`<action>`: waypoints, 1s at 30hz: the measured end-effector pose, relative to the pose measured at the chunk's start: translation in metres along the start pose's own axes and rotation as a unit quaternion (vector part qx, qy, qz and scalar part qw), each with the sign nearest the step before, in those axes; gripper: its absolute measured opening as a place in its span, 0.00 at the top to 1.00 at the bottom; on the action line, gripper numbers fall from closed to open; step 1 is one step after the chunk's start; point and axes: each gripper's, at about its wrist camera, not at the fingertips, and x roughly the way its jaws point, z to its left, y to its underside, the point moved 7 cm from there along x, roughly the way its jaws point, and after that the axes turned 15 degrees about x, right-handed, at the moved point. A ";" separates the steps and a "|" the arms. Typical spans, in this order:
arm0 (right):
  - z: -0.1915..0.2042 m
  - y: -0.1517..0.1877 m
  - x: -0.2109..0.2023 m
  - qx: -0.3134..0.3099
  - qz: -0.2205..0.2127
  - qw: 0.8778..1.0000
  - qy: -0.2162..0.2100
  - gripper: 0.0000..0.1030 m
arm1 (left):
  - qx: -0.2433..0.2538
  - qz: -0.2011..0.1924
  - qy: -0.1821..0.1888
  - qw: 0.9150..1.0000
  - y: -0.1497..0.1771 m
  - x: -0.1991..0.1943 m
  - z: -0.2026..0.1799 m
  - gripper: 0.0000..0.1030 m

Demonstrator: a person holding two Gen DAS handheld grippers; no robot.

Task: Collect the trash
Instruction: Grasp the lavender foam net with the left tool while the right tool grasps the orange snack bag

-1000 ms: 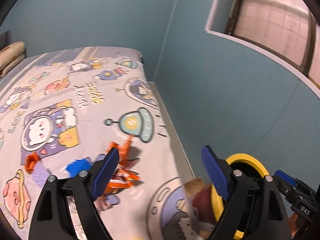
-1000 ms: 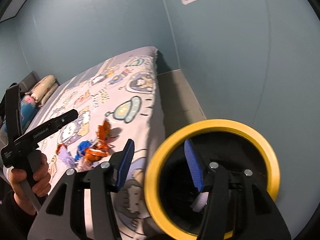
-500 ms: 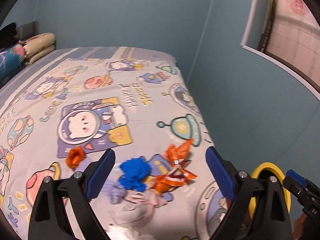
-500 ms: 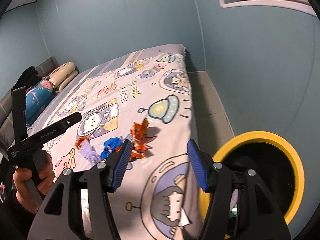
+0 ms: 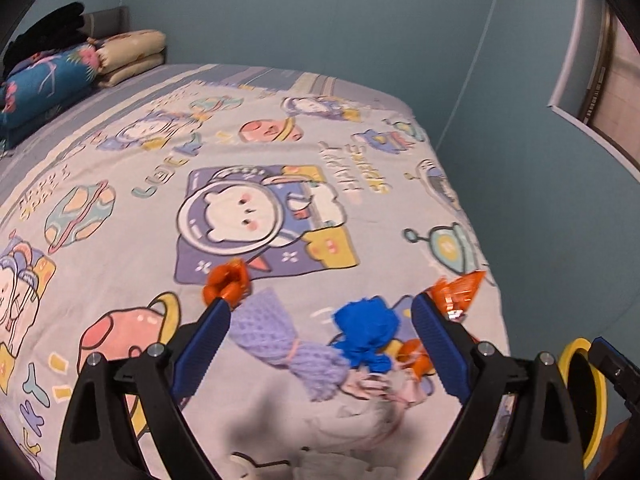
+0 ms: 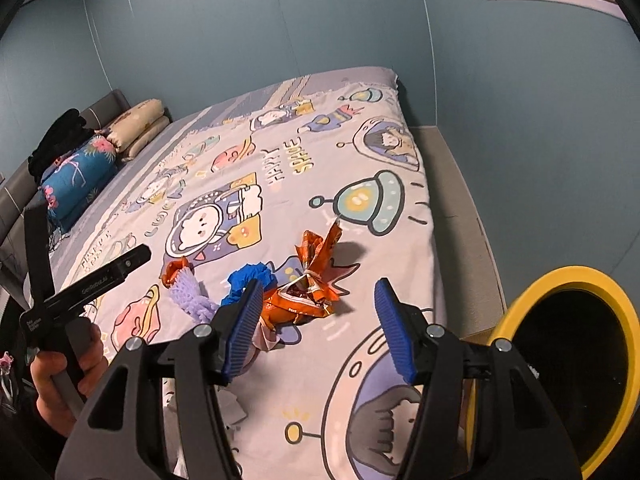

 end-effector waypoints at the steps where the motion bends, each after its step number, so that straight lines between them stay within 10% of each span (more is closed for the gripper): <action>1: 0.001 0.000 0.005 0.000 0.003 1.000 0.000 0.47 | -0.002 0.004 -0.004 1.000 0.003 0.004 0.004 0.14; 30: -0.006 0.002 0.144 0.019 0.072 0.996 0.047 0.47 | -0.041 0.090 -0.018 0.995 0.065 0.094 0.030 0.14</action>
